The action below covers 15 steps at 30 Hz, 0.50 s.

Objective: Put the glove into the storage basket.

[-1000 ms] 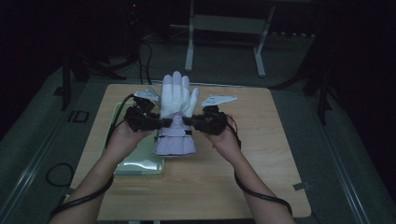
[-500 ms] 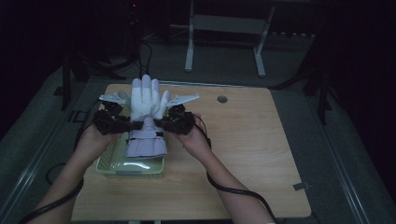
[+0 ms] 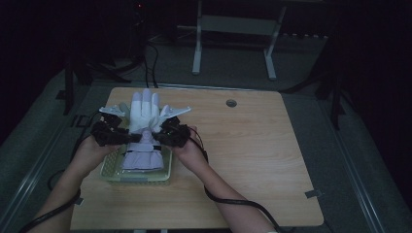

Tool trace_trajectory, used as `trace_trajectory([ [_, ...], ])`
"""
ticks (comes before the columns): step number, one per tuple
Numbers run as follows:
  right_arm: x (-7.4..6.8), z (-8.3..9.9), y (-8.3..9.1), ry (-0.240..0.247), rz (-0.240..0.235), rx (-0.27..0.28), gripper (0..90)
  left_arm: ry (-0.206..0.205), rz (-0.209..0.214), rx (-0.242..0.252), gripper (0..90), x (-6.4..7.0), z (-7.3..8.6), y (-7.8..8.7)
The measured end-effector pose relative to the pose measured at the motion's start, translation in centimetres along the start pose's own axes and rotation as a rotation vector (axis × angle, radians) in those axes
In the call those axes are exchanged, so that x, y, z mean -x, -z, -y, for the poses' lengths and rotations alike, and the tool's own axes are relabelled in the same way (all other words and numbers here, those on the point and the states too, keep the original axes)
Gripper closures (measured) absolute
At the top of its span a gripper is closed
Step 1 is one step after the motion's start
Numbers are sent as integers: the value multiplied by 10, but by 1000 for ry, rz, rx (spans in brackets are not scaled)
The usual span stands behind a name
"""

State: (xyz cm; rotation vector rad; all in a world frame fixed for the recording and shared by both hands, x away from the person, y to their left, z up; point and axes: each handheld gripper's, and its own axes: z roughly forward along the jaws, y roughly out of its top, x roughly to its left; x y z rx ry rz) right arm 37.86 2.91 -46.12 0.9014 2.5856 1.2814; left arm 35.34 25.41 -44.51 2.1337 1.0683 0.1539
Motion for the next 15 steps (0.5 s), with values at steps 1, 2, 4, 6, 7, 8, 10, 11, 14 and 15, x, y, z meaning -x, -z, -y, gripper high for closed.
trace_trajectory([
  [1, 0, 2, -3, -4, 3, -10, 810, 6, 0, -12, 696, -3, 2, -5],
  [2, 0, 4, -8, -15, 9, -26, 810, 9, -1, -18, 696, -4, 4, -7],
  [4, 0, 7, -14, -12, 20, -54, 810, 20, 3, -33, 695, -7, 8, -14],
  [6, 1, 11, -21, -20, 24, -87, 810, 28, 7, -43, 693, -9, 14, -22],
  [7, 0, 12, -24, -25, 30, -101, 811, 25, 7, -50, 692, -10, 18, -27],
  [8, -1, 14, -27, -22, 44, -122, 811, 26, 5, -59, 692, -11, 20, -30],
  [10, -3, 17, -34, -16, 61, -155, 811, 28, -8, -65, 689, -13, 25, -35],
  [11, -5, 17, -37, -16, 74, -166, 811, 34, -11, -75, 690, -14, 27, -38],
  [14, -10, 18, -46, -6, 103, -215, 811, 66, -1, -98, 689, -19, 32, -43],
  [15, -13, 17, -48, -1, 114, -228, 811, 75, 5, -103, 688, -21, 33, -43],
])
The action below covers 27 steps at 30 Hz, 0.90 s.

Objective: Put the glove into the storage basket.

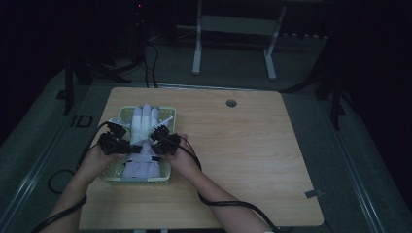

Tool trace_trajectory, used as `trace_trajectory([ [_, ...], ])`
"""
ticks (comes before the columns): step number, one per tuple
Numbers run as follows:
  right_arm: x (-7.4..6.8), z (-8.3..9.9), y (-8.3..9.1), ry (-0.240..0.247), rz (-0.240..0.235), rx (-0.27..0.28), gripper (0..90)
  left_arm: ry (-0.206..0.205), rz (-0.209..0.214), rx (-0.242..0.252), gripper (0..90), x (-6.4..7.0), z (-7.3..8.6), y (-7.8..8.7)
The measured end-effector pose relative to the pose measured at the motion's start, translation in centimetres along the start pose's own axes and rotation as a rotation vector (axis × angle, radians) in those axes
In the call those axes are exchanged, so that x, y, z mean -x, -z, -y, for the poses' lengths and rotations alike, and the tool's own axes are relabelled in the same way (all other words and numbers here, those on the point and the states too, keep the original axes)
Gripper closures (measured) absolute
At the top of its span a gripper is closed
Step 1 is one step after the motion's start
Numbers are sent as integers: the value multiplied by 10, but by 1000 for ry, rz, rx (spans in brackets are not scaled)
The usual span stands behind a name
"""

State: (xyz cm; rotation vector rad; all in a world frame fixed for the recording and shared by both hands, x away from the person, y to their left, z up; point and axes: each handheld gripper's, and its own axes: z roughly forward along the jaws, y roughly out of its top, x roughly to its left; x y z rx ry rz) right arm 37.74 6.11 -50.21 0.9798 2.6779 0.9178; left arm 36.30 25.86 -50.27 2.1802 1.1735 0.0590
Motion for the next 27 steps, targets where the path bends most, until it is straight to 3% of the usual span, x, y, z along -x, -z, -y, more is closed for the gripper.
trace_trajectory([
  [3, -5, -2, -4, 24, 25, -23, 809, 9, 0, -16, 687, -2, 2, -2],
  [5, -6, -4, -6, 14, 25, -44, 809, 15, -17, -37, 687, -3, 3, -6],
  [6, -10, -7, -13, 12, 53, -89, 800, 22, -24, -42, 676, -3, 3, -7],
  [7, -10, -8, -14, -3, 55, -98, 793, 24, -33, -42, 660, -3, 4, -8],
  [9, -10, -8, -15, -8, 59, -100, 765, 26, -67, -45, 597, -2, 4, -8],
  [12, -9, -8, -14, -22, 46, -89, 694, -23, -163, -48, 504, 4, 5, -9],
  [13, -8, -8, -14, -24, 41, -88, 663, -30, -146, -42, 432, 6, 6, -9],
  [14, -7, -9, -13, -34, 35, -80, 622, -35, -160, -36, 359, 7, 6, -8],
  [15, -6, -9, -12, -31, 39, -76, 575, -26, -171, -31, 358, 8, 6, -8],
  [18, -3, -10, -8, -28, 51, -66, 450, -22, -197, -1, 292, 7, 7, -6],
  [20, 2, -10, -3, -44, 11, -51, 413, -15, -187, 57, 222, 8, 8, -1],
  [22, 6, -8, 2, -43, -22, -27, 368, -11, -204, 104, 149, 9, 9, 3],
  [25, 13, -6, 11, -53, -67, 4, 291, -2, -180, 173, 142, 14, 11, 9],
  [27, 15, -5, 13, -52, -94, 2, 241, -7, -177, 186, 142, 16, 11, 11],
])
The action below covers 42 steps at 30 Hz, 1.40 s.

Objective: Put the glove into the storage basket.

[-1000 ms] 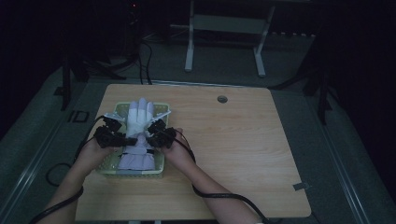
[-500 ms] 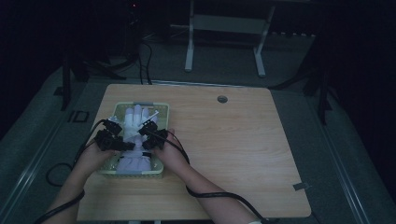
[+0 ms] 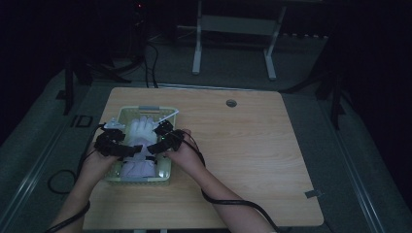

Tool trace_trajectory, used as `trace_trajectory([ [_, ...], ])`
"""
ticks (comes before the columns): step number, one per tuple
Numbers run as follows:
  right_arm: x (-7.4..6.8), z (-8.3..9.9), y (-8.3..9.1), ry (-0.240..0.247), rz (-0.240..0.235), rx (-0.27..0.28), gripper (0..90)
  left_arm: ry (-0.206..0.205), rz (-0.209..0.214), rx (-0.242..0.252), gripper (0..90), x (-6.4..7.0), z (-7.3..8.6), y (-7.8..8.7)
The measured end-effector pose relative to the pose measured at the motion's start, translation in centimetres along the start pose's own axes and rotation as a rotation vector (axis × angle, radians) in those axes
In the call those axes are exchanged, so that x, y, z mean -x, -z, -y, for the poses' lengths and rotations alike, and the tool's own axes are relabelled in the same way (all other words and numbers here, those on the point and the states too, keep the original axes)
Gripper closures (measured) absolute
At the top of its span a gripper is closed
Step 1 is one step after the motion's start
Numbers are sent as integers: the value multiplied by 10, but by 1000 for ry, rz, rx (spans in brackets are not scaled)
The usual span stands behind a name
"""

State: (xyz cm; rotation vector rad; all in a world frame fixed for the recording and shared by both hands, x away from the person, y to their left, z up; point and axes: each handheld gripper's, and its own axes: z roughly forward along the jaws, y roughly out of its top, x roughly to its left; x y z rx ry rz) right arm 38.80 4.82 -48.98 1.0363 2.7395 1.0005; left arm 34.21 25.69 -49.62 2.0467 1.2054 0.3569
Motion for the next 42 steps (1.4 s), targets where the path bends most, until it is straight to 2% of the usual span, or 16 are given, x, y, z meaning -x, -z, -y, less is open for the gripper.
trace_trajectory([
  [2, 4, 3, 8, 26, -46, 25, 195, 3, 26, 49, 142, 5, 0, 5],
  [4, 6, 4, 13, 47, -58, 30, 176, -8, 19, 71, 142, 10, -1, 8],
  [6, 7, 5, 19, 62, -79, 52, 161, -13, 37, 90, 142, 15, -4, 11],
  [7, 7, 5, 19, 62, -79, 52, 161, -13, 37, 90, 142, 15, -4, 11],
  [8, 9, 7, 28, 88, -63, 77, 161, -24, 34, 124, 142, 23, -7, 14],
  [11, 13, 10, 35, 94, -61, 92, 156, -22, 59, 136, 142, 30, -10, 15],
  [13, 17, 12, 40, 95, -57, 102, 155, -46, 70, 141, 143, 41, -15, 15],
  [19, 31, 21, 53, 107, -41, 120, 141, -64, 115, 153, 142, 62, -25, 14],
  [20, 33, 23, 55, 107, -40, 122, 140, -64, 115, 153, 137, 62, -25, 14],
  [22, 37, 26, 61, 107, -39, 125, 139, -61, 112, 141, 73, 73, -30, 11],
  [23, 40, 28, 64, 115, -34, 132, 138, -62, 107, 136, 13, 76, -32, 11],
  [26, 43, 31, 69, 119, -31, 142, 138, -60, 110, 156, 4, 82, -33, 9],
  [27, 47, 34, 75, 121, -22, 146, 138, -39, 140, 174, 4, 89, -37, 7],
  [31, 54, 42, 84, 123, -14, 150, 138, -41, 170, 182, 4, 97, -40, 3],
  [34, 59, 48, 91, 125, -8, 153, 138, -64, 178, 183, 5, 108, -43, -1],
  [42, 76, 69, 99, 113, -8, 154, 138, -114, 254, 199, 5, 142, -47, -10],
])
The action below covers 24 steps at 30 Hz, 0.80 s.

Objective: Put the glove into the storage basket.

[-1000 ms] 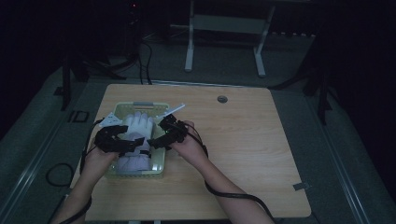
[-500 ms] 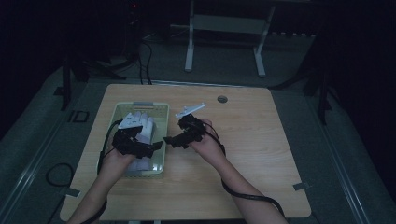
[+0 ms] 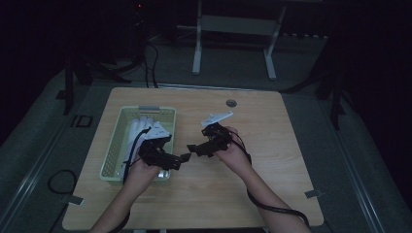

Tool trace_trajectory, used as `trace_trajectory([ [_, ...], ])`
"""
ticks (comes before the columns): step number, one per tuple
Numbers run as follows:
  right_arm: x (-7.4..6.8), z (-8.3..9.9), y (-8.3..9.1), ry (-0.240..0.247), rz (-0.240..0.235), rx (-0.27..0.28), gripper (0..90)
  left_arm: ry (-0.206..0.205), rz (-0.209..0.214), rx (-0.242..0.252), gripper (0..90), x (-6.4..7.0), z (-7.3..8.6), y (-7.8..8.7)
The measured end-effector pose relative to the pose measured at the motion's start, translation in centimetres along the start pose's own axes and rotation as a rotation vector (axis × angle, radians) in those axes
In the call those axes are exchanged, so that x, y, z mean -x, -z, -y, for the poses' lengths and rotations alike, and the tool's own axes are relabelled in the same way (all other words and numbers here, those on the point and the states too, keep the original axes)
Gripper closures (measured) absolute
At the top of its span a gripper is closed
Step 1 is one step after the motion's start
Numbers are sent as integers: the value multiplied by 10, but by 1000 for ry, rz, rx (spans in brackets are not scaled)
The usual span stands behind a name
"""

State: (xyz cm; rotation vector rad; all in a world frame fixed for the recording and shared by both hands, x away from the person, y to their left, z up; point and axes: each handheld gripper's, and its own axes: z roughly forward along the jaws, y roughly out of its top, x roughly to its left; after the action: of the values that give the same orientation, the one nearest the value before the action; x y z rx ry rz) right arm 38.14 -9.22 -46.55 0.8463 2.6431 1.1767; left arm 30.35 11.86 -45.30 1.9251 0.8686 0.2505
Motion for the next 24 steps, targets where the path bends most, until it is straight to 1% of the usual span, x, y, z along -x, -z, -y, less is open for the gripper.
trace_trajectory([
  [3, 4, 8, 4, -2, 5, -2, 139, -22, 32, -3, 5, 11, -1, -6],
  [7, 8, 19, 9, 2, 14, -3, 139, -54, 63, -8, 5, 26, 0, -15],
  [9, 11, 25, 12, 5, 18, -9, 139, -68, 67, -17, 5, 32, 1, -19],
  [11, 13, 30, 15, 1, 20, -5, 139, -74, 85, -31, 5, 38, 4, -25],
  [13, 16, 36, 19, 8, 23, 0, 139, -100, 93, -62, 5, 44, 7, -31],
  [14, 17, 39, 21, 9, 24, 3, 139, -113, 97, -72, 5, 48, 9, -35],
  [16, 19, 46, 25, 23, 18, 16, 139, -127, 114, -85, 5, 54, 12, -40],
  [18, 22, 53, 28, 35, 26, 20, 139, -137, 125, -90, 5, 58, 14, -46],
  [23, 28, 71, 34, 29, 18, 16, 139, -150, 156, -109, 5, 68, 21, -58],
  [24, 28, 74, 35, 23, 24, 12, 139, -154, 163, -113, 5, 70, 22, -60],
])
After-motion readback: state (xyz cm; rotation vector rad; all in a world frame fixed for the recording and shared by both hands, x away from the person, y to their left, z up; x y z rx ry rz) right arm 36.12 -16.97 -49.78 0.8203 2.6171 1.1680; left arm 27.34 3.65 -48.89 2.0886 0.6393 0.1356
